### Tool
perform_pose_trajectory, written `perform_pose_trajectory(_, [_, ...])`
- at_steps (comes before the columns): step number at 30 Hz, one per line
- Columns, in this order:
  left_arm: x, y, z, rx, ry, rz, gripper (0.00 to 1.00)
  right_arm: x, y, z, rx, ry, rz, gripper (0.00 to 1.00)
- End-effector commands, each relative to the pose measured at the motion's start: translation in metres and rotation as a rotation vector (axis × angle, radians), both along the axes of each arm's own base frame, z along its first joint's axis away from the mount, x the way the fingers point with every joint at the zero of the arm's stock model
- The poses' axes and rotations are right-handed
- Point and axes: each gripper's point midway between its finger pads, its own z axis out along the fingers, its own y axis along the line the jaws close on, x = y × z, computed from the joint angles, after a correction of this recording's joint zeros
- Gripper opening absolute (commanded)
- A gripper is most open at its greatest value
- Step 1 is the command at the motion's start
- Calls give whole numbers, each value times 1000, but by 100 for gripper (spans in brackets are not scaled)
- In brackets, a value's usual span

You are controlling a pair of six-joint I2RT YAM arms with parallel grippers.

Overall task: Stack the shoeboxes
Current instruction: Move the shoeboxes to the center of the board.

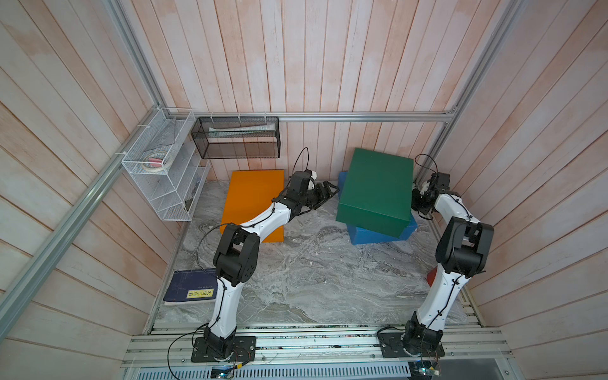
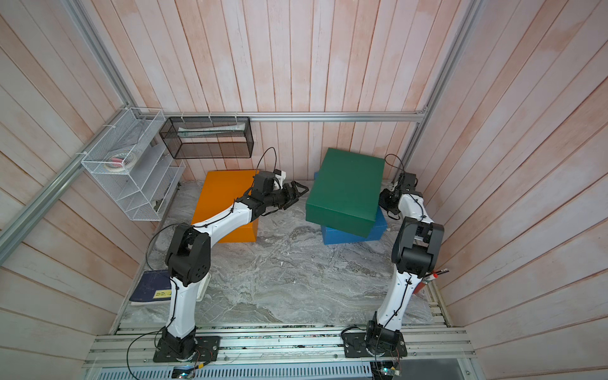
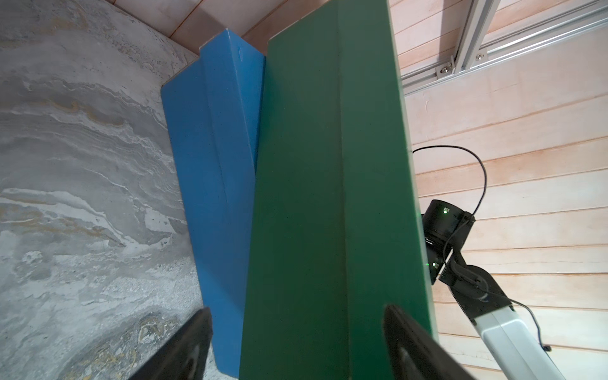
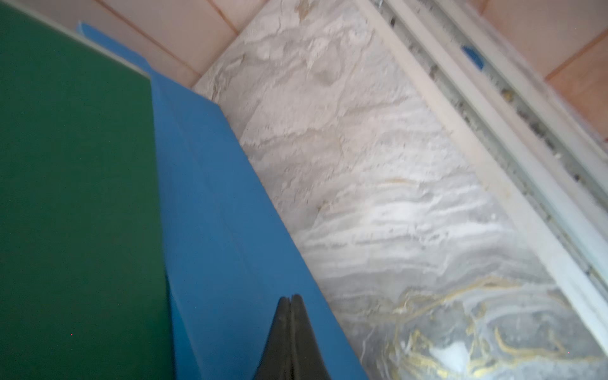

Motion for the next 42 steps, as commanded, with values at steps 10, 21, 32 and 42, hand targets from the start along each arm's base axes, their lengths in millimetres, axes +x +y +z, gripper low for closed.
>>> perform_pose_trajectory(10, [-33, 20, -6, -11, 39, 19, 85, -48, 68, -3, 162, -24, 99, 0])
perform_pose_trajectory(21, [-27, 29, 3, 39, -3, 64, 85, -18, 48, 12, 142, -65, 59, 0])
perform_pose_trajectory(32, [34, 3, -18, 71, -31, 77, 85, 32, 24, 8, 129, -95, 19, 0])
perform_pose_trajectory(42, [26, 8, -32, 61, 15, 92, 85, 51, 79, 1, 182, -108, 174, 0])
